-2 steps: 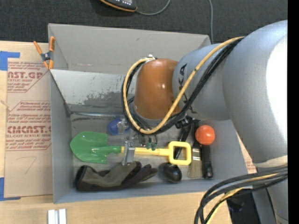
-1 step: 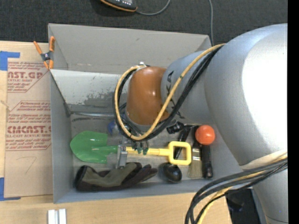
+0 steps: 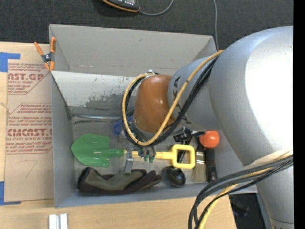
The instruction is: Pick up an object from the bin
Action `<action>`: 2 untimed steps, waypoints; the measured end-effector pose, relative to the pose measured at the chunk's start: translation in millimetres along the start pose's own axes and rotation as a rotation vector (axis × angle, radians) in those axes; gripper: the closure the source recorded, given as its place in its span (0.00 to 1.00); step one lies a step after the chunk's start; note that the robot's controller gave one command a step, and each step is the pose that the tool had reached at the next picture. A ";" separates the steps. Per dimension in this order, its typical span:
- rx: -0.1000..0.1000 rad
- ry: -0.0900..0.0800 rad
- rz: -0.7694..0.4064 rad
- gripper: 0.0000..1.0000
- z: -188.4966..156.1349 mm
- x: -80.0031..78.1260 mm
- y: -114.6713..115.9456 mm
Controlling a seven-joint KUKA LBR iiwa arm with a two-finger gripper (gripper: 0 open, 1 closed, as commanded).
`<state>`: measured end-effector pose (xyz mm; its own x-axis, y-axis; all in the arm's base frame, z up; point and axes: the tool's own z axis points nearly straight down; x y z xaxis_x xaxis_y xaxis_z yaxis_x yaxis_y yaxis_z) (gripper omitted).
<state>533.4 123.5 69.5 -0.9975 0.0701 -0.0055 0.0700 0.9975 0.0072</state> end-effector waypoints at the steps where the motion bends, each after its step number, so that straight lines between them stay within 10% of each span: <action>1: -0.001 0.000 0.001 0.00 -0.6 -3.8 -1.0; 2: 0.000 -0.003 -0.289 0.00 -0.5 12.9 37.9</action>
Offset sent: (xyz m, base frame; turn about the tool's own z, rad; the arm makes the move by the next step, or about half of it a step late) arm -0.0106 0.0376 0.0005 -0.2868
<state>523.2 162.2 70.1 -0.9761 -0.2171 -0.0100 -0.2172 0.9761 0.0051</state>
